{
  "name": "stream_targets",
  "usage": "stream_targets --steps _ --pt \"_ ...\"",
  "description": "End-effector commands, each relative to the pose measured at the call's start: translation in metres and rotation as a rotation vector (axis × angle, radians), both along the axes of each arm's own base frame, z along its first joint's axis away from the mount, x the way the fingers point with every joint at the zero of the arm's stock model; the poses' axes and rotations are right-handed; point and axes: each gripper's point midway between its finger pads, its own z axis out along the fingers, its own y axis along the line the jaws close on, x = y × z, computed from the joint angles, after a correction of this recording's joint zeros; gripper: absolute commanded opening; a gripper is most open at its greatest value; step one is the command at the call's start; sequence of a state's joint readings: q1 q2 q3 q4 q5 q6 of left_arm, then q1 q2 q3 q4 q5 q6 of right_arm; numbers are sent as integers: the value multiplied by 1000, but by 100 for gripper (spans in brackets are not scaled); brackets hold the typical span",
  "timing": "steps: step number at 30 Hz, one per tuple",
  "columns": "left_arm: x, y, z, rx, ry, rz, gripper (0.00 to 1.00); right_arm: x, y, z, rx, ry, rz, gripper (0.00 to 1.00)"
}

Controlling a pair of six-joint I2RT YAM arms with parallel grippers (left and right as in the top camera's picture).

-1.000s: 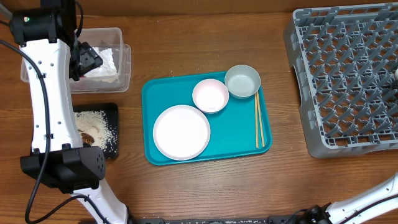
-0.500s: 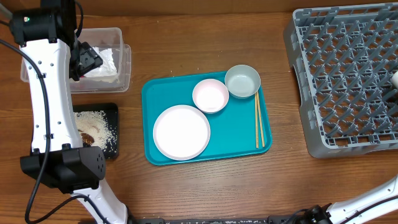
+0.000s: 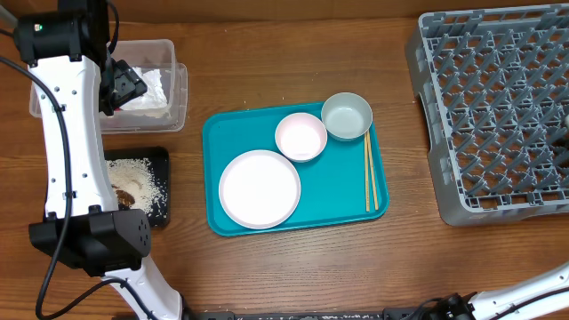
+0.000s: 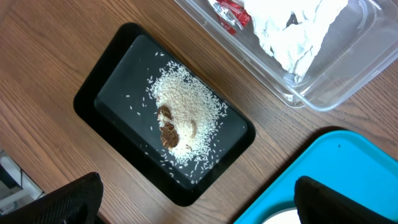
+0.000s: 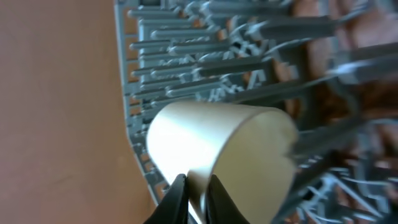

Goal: Sort waste into correct bins and load items into the dishwasher
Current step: 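Lower the white cup upside down into the grey dish rack and release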

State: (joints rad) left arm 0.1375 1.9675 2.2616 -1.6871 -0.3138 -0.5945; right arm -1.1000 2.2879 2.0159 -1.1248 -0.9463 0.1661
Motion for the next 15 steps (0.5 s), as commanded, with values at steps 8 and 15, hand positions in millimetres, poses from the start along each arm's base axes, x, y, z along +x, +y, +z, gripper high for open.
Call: stream_targets --steps 8,15 --pt "-1 -1 11 6 -30 -13 100 -57 -32 -14 -132 415 -213 14" --pt "-1 -1 11 6 -30 -13 100 -80 -35 68 -269 439 -392 15"
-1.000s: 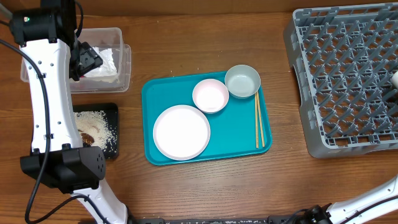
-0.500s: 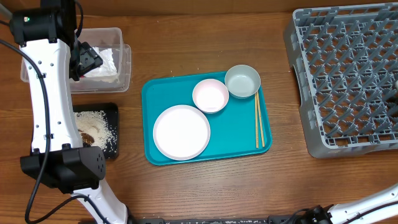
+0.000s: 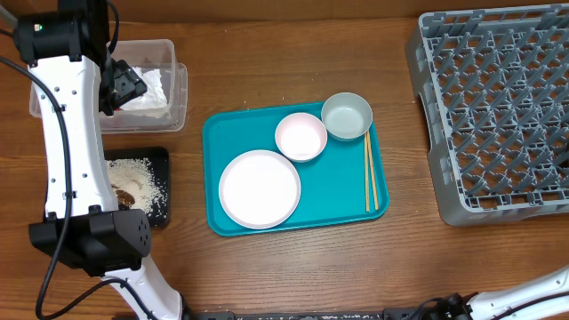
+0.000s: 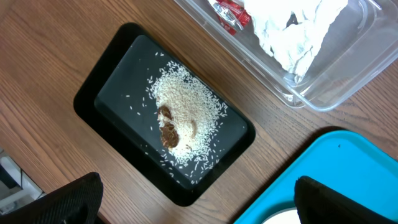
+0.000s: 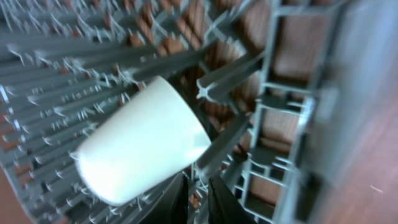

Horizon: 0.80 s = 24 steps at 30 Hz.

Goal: Sort waste into correct bins and load items into the dishwasher
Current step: 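Lower the white cup upside down into the grey dish rack and release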

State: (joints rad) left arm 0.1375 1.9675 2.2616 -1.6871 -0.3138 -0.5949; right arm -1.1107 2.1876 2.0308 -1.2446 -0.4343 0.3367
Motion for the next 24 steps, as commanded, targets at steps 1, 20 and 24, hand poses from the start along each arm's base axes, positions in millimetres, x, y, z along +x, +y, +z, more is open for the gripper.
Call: stream_targets --steps 1,20,24 --pt "-1 -1 11 6 -30 -13 100 -12 -9 91 -216 -30 -104 17" --pt "-1 -1 11 6 -30 -13 100 95 75 29 -385 268 267 4" --pt "-1 -1 11 6 -30 -13 100 86 65 15 -391 352 202 4"
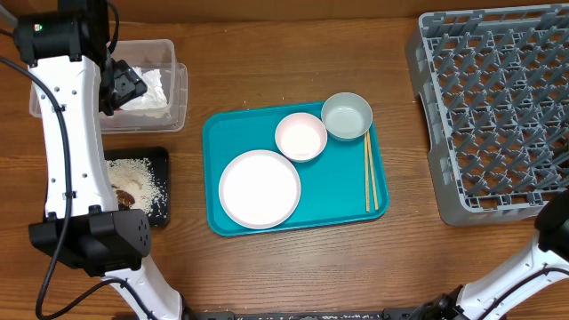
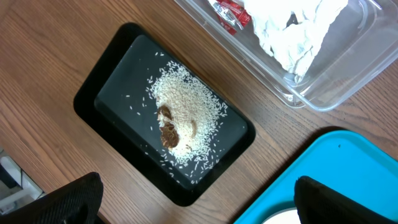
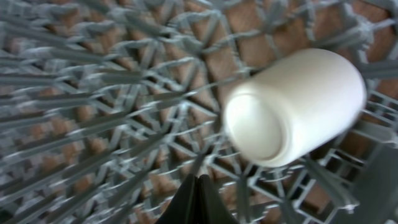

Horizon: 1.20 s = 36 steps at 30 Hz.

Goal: Sort waste into correct bins and load items into the dishwasher
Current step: 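Lower the white cup upside down into the grey dish rack and release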

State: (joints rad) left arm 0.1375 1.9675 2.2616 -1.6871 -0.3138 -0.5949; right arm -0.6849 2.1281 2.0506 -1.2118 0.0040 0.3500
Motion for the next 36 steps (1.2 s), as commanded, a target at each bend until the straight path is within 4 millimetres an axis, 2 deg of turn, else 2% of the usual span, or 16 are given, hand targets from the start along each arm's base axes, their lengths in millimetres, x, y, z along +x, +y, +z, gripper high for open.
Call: stream_targets --steps 1,4,10,16,22,36 --pt "-1 -1 11 6 -30 -13 100 -20 -23 -6 -76 79 -96 4" --pt "-1 -1 11 6 -30 -13 100 -27 -30 -7 -91 97 -115 4" --pt "-1 -1 11 6 -30 -13 100 -29 -36 -13 -84 100 -125 4" --pt "-1 -1 11 6 -30 -13 100 -13 -29 -19 -50 54 -47 4" --pt "-1 -1 11 6 -30 -13 100 -10 -31 -19 -63 49 -23 4" --pt "-1 -1 11 6 -30 -14 100 -26 -32 -30 -64 120 -72 4"
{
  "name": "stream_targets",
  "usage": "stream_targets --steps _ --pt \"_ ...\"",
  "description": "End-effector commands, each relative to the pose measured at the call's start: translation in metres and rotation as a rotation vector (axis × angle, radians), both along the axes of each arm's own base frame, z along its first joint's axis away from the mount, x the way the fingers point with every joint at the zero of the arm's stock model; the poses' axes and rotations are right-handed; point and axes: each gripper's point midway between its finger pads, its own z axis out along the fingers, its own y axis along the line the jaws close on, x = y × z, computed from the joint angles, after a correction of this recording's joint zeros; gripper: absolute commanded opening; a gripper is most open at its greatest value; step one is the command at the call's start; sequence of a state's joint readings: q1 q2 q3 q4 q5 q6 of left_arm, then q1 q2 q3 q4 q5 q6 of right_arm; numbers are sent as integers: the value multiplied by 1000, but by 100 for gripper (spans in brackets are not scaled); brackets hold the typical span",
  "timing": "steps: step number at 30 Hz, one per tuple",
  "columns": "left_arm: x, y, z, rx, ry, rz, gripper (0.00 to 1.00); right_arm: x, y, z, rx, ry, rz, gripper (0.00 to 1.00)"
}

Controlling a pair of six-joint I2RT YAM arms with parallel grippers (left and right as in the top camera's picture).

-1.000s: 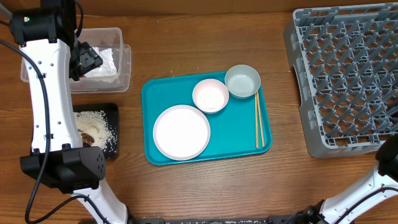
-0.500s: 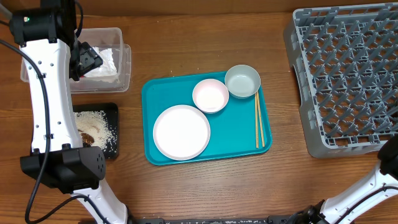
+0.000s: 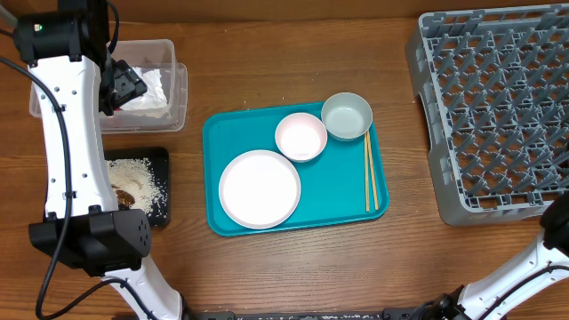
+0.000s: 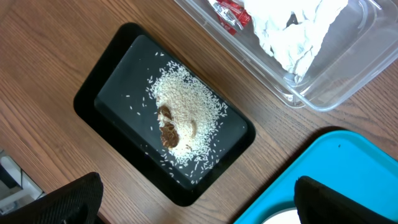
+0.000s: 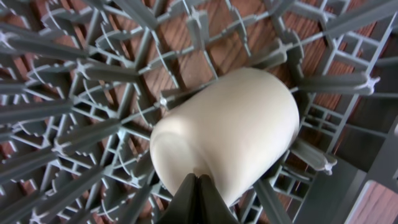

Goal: Sort waste into correct bins and load items into the dishwasher
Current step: 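Lower the white cup upside down into the grey dish rack and release, then move the right gripper back over the teal tray to the chopsticks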

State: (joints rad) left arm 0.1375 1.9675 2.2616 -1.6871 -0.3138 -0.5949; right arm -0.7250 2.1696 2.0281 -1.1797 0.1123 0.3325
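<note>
A cream cup (image 5: 227, 140) lies on its side among the tines of the grey dish rack (image 5: 74, 112). My right gripper (image 5: 199, 193) is shut just in front of the cup, its jaws pressed together with nothing between them. The cup does not show in the overhead view. The rack (image 3: 493, 116) fills the right side there. On the teal tray (image 3: 338, 191) rest a large white plate (image 3: 260, 188), a pink bowl (image 3: 300, 136), a grey-green bowl (image 3: 346, 116) and chopsticks (image 3: 370, 173). My left gripper (image 4: 199, 202) hangs open high above the table's left side.
A black tray with rice and a brown scrap (image 4: 168, 118) sits at the left. Behind it is a clear bin (image 4: 298, 43) holding white tissue and a red wrapper. The right arm (image 3: 558, 227) shows at the overhead view's lower right edge.
The right wrist view has come closer to the cup, which now lies just beyond the shut jaws. The left arm and the tray's items have not moved.
The right gripper first held the cup by its rim beside the rack. Then the cup sat among the tines with the jaws slightly apart. Later the jaws were shut and clear of it, and now they are shut close in front of it. The left arm stayed still.
</note>
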Motion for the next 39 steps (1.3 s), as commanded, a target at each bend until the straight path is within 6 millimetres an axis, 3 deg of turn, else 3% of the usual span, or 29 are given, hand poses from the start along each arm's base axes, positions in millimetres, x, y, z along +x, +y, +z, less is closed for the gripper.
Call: stream_targets --steps 1,4,8,13,21,24,29,34,36,38,39 --pt "-1 -1 11 6 -30 -14 100 -4 -1 -6 -2 24 -17 4" --pt "-1 -1 11 6 -30 -14 100 -8 -5 -6 -23 41 -40 4" --pt "-1 -1 11 6 -30 -14 100 -32 -17 -2 -97 132 -158 4" --pt "-1 -1 11 6 -30 -14 100 -43 -17 9 -104 153 -226 4" --pt "-1 -1 11 6 -30 -14 100 -55 -10 76 -146 74 -324 4" --pt "-1 -1 11 6 -30 -14 100 -52 1 99 -122 6 -310 8" --pt "-1 -1 11 6 -30 -14 100 -15 51 133 52 -224 -110 12" --pt "-1 -1 11 6 -30 -14 100 13 131 183 211 -429 137 19" --pt "-1 -1 11 6 -30 -14 100 17 164 200 226 -463 251 28" --pt "-1 -1 11 6 -30 -14 100 19 199 211 228 -464 362 49" --pt "-1 -1 11 6 -30 -14 100 19 217 213 229 -454 422 64"
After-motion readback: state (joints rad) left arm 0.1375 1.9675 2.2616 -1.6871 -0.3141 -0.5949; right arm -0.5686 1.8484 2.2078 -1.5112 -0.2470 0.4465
